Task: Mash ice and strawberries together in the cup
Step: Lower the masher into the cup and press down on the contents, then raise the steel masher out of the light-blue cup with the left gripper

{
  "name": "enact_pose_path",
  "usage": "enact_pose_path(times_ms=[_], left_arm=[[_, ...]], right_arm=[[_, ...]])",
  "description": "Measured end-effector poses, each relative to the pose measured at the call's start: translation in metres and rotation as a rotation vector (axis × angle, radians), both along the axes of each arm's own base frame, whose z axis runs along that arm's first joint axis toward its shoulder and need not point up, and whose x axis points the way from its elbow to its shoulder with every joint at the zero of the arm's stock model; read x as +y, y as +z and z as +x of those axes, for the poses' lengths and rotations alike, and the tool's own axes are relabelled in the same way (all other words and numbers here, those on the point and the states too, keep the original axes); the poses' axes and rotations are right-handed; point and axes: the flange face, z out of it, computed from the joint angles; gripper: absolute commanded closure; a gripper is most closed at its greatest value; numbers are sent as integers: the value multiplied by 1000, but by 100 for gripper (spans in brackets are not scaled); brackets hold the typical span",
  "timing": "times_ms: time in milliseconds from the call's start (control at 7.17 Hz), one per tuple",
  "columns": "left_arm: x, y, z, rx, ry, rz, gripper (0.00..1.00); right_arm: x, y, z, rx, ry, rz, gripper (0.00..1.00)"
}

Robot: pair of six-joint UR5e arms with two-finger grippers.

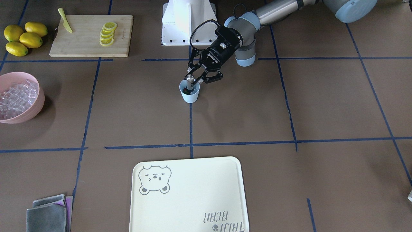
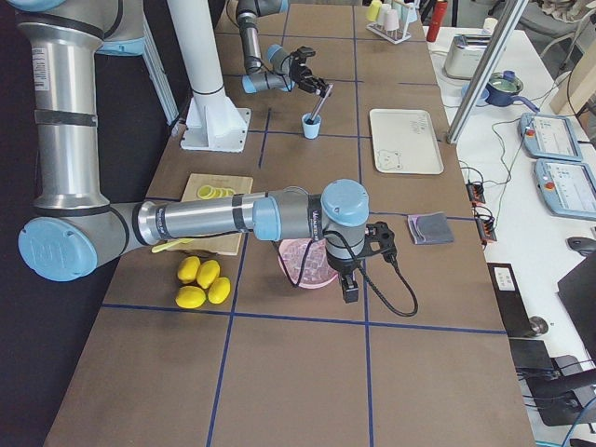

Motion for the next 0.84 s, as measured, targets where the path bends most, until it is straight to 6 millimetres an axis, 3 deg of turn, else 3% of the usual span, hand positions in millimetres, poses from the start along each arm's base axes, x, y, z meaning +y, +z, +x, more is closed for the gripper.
enact_pose_path(times_ms=[419,837], left_arm=[[-1,-6,-6,15,-2,5,100],[-12,-35,-49,85,-19,46,100]], right_arm=[[-1,-1,0,0,0,1,1],[-2,-1,0,1,0,3,1]])
